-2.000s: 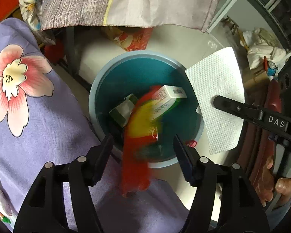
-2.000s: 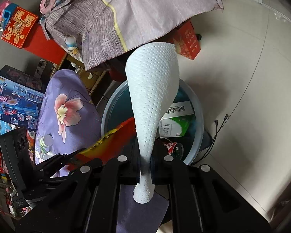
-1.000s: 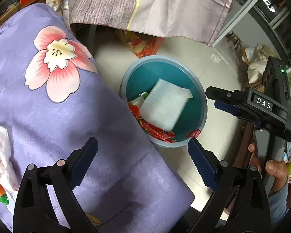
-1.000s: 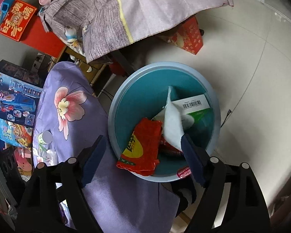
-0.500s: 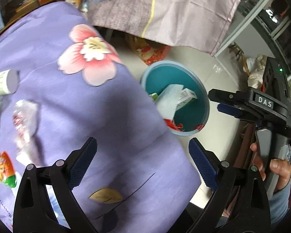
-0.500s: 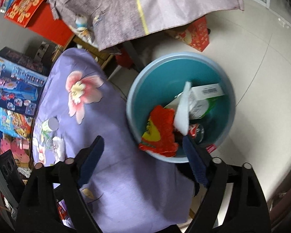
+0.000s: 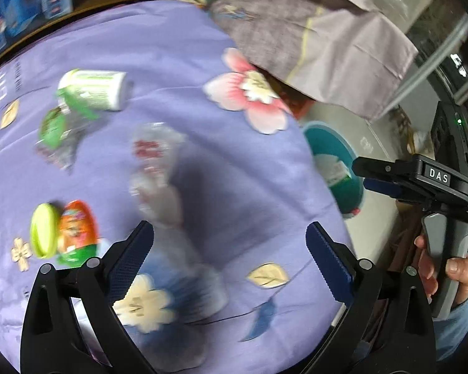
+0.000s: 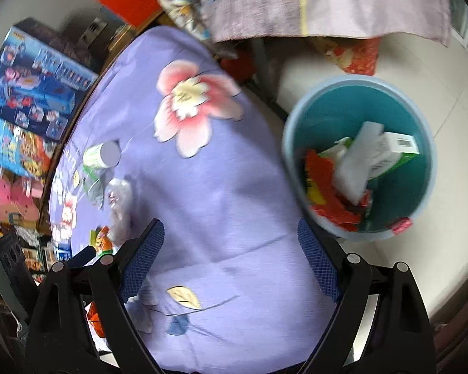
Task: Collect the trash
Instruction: 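Move both tools back over the tablecloth toward the plastic bag and snack packet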
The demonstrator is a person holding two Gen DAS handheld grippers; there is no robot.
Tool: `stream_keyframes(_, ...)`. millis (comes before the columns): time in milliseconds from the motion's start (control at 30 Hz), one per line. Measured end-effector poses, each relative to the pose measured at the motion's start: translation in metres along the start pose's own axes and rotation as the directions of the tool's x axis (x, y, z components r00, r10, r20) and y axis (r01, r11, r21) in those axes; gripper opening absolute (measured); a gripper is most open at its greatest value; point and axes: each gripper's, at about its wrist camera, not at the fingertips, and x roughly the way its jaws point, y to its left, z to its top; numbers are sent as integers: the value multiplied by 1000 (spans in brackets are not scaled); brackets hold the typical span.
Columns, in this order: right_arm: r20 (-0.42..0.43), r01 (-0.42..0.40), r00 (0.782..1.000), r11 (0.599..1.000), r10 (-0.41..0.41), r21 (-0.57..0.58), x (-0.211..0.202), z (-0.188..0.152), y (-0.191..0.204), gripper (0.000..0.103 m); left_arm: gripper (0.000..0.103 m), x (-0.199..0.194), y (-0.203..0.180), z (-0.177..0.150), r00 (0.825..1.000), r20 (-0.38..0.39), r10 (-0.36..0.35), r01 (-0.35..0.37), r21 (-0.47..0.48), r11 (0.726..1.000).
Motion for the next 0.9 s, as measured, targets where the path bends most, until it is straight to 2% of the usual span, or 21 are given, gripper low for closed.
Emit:
stream_keyframes(400,-127,-22,992,986,1,-163,62,-13,111,84,98,-38,99,-16,996,47,71,-65,-126,990)
stream_keyframes(667,-165,-3,986,976,-33,-217,92,-22,148,84,98,-45,156,-28,993,45,113,-103,-185,977)
stream_keyframes(900,-196,7,979,969,-57,-246,124,-25,170,83,98,-39,194,-32,993,33,117,-106,-231,967)
